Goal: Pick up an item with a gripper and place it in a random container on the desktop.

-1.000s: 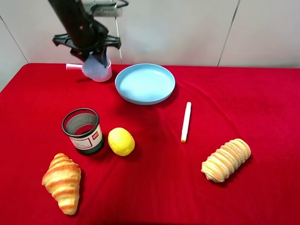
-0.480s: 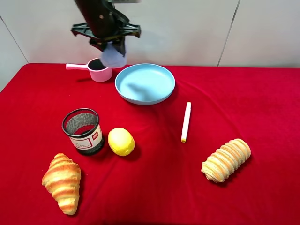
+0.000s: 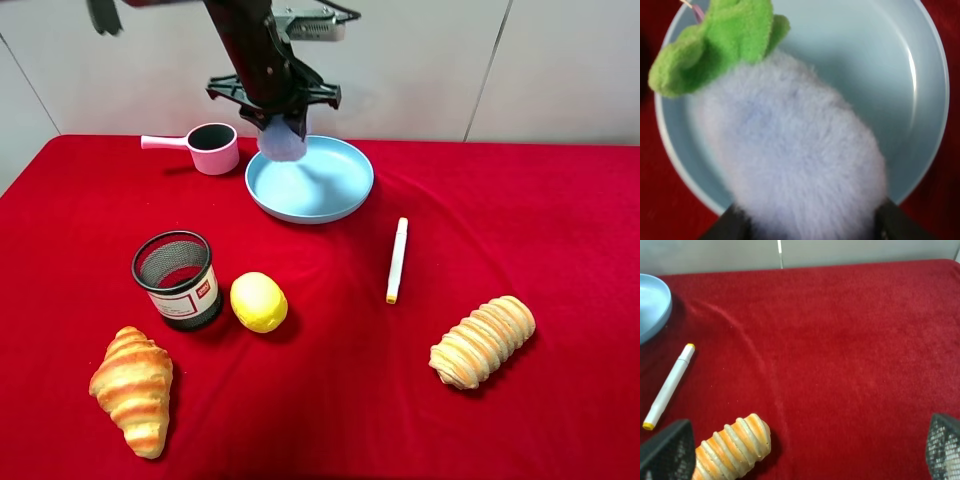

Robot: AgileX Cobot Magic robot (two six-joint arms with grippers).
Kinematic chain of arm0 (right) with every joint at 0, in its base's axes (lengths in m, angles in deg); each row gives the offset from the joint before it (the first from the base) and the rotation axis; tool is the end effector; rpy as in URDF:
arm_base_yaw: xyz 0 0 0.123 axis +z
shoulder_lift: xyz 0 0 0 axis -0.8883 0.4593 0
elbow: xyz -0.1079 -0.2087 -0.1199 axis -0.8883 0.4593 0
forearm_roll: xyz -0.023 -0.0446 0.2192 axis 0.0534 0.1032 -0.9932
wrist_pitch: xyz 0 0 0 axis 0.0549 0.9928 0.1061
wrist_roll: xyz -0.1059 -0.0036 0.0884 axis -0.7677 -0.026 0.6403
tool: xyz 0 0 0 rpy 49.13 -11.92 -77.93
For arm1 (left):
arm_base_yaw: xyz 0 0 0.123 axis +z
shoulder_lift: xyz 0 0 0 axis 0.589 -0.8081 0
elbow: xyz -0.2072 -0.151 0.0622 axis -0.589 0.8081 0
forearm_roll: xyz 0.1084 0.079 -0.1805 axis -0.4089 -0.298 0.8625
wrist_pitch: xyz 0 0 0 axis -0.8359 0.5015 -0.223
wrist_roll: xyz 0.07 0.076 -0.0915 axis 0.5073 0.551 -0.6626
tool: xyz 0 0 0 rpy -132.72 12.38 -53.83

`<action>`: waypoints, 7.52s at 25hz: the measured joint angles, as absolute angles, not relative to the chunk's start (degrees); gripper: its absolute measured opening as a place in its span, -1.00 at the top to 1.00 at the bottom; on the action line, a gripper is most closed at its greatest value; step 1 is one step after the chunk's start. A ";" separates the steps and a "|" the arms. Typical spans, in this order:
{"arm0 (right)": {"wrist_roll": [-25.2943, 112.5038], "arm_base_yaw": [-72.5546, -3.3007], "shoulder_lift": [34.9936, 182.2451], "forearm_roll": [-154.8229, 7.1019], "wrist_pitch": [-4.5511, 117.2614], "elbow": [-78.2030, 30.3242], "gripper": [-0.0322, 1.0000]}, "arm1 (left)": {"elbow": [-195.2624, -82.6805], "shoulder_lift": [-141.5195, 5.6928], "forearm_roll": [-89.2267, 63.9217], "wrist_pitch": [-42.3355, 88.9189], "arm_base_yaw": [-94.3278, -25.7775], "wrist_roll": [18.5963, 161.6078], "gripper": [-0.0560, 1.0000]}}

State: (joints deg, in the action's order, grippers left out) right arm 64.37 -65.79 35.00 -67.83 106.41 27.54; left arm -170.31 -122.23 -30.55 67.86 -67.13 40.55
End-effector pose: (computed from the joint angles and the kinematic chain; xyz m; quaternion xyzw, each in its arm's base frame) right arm 0.0352 0.0019 0.2466 0.0072 0.8437 -0.0083 0.5368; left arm 0.4173 -0.2419 0.1667 0.1475 0.9540 -0.0707 0.2514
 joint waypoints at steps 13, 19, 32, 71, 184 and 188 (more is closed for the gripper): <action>64.37 -65.79 35.00 -67.83 106.41 27.54 -0.40 | -170.79 -130.30 -30.67 54.75 -67.17 40.50 0.18; 64.37 -65.79 35.00 -67.83 106.41 27.54 -0.40 | -170.79 -132.88 -29.61 53.29 -67.17 40.45 0.18; 64.37 -65.79 35.00 -67.83 106.41 27.54 -0.40 | -170.79 -134.95 -27.11 50.78 -67.17 40.58 0.18; 64.37 -65.79 35.00 -67.83 106.41 27.54 -0.40 | -170.79 -123.93 -26.15 62.17 -67.17 44.59 -0.98; 64.37 -65.79 35.00 -67.83 106.41 27.54 -0.40 | -87.52 5.54 -29.40 80.59 -36.25 55.33 -0.99; 64.37 -65.79 35.00 -67.83 106.41 27.54 -0.40 | -87.52 5.54 -29.40 80.59 -36.25 55.33 -0.99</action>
